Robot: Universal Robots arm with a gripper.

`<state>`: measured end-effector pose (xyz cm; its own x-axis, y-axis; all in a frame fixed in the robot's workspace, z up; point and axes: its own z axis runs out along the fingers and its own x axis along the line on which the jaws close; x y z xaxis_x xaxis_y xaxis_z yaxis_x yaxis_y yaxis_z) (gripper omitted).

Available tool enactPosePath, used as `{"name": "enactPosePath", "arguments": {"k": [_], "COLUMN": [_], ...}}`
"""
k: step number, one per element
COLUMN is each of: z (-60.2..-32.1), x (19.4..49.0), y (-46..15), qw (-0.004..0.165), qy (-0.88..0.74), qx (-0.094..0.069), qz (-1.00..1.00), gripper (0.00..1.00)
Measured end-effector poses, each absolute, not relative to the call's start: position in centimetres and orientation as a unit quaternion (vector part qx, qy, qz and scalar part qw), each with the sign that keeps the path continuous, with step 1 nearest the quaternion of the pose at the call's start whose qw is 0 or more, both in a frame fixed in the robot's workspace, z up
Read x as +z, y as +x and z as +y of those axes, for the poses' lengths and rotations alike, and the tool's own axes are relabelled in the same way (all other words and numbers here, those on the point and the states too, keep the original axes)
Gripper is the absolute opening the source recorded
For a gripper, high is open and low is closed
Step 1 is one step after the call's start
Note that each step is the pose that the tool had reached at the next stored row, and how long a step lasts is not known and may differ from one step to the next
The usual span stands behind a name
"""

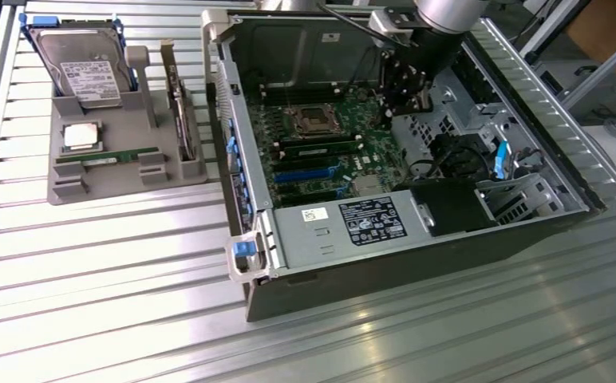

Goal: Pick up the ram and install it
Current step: 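Press down the ram until it locks into place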

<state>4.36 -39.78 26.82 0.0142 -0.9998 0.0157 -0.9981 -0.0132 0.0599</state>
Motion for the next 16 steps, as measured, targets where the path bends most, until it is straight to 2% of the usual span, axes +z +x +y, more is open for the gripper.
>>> {"name": "enactPosePath", "arguments": {"k": [10, 16], "z": [-39.8, -39.8], "x": [29.2, 29.3], "y": [5.9, 5.9], "qw": [0.027, 0.027], "qy": [0.712, 0.712], "qx": [-0.016, -0.016], "qz": [-0.702, -0.702], "gripper": [0.1, 0.1]}}
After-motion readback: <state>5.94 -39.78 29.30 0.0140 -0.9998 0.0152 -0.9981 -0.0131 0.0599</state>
